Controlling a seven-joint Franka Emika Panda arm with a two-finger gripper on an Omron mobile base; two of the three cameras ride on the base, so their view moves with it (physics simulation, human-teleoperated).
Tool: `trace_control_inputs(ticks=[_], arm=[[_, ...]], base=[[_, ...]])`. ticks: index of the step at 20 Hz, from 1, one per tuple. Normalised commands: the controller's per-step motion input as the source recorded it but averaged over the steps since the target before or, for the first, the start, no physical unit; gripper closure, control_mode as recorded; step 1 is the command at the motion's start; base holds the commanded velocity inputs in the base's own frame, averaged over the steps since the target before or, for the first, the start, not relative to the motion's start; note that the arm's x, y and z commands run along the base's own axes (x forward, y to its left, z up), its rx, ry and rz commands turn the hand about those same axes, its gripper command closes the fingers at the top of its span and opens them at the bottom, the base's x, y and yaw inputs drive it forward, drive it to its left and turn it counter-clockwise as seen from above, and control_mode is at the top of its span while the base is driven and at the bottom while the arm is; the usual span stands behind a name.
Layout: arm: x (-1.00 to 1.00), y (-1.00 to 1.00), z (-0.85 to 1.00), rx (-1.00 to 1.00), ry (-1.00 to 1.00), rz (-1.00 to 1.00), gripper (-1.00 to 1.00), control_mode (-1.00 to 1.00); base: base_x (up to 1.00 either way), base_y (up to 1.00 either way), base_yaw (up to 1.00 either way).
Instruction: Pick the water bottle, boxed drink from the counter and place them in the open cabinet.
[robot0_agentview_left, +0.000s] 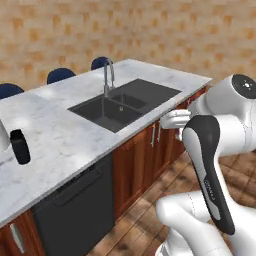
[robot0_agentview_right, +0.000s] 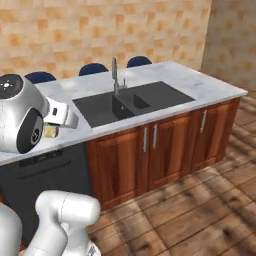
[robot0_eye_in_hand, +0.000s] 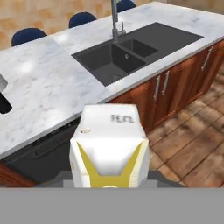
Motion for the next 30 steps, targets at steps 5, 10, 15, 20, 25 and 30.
trace_control_inputs(ticks=[5, 10, 15, 20, 25, 30], arm=[[0.00, 0.00, 0.00, 0.00, 0.00, 0.00, 1.00, 1.00], [0.00, 0.00, 0.00, 0.00, 0.00, 0.00, 1.00, 1.00], [0.00, 0.00, 0.00, 0.00, 0.00, 0.00, 1.00, 1.00], [0.00, 0.00, 0.00, 0.00, 0.00, 0.00, 1.00, 1.00], [0.00, 0.00, 0.00, 0.00, 0.00, 0.00, 1.00, 1.00], [0.00, 0.00, 0.00, 0.00, 0.00, 0.00, 1.00, 1.00]], base=[[0.00, -0.14, -0.66], [0.01, 0.00, -0.62], [0.06, 0.16, -0.63], [0.07, 0.17, -0.63], [0.03, 0.09, -0.62], [0.00, 0.02, -0.61]])
